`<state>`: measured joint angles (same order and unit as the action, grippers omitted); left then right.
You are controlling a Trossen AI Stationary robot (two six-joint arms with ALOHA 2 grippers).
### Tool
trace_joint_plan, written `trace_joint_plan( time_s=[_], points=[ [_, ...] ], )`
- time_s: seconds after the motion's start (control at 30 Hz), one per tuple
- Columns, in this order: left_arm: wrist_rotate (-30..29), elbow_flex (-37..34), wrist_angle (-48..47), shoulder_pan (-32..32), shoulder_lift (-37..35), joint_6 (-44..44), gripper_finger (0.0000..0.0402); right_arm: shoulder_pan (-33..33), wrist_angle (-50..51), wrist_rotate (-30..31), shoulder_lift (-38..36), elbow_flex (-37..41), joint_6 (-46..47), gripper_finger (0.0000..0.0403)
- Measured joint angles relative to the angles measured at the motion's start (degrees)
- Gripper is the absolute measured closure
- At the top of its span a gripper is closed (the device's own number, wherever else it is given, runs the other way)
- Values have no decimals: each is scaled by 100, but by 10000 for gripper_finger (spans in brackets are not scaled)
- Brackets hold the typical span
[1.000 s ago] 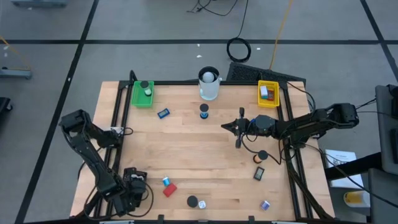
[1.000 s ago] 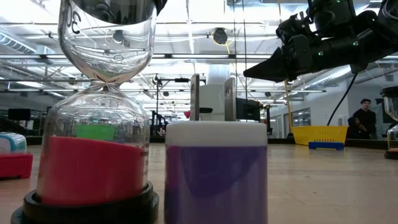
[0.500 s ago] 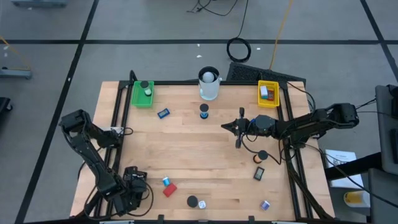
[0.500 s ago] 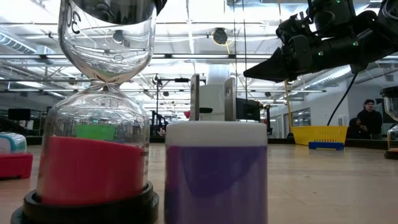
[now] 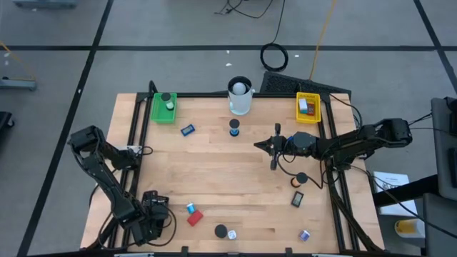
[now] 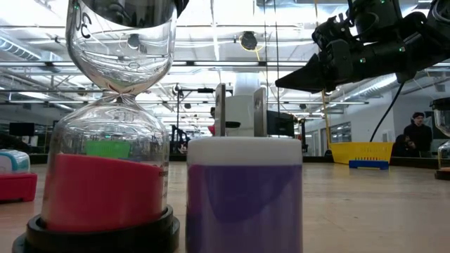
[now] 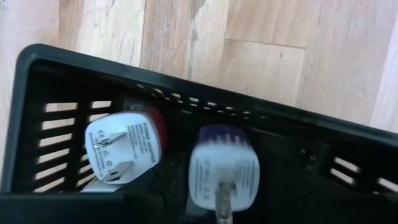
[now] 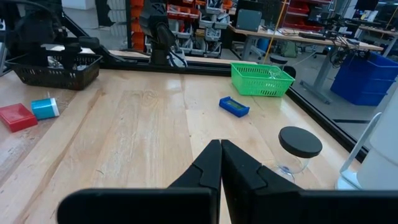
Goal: Pick & Place Office items
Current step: Put the top purple charger adapter into the black bin
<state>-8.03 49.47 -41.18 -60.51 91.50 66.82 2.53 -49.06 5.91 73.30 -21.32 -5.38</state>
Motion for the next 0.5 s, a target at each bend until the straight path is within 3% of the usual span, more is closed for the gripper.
trace_joint_plan(
  time_s=[0.2,0.5],
  points=[
    [73,0,106,100,0,49,223,1,0,0,2,0,-1,403],
    [586,44,80,247,-9,-152,155,1,0,0,2,0,-1,403]
  ],
)
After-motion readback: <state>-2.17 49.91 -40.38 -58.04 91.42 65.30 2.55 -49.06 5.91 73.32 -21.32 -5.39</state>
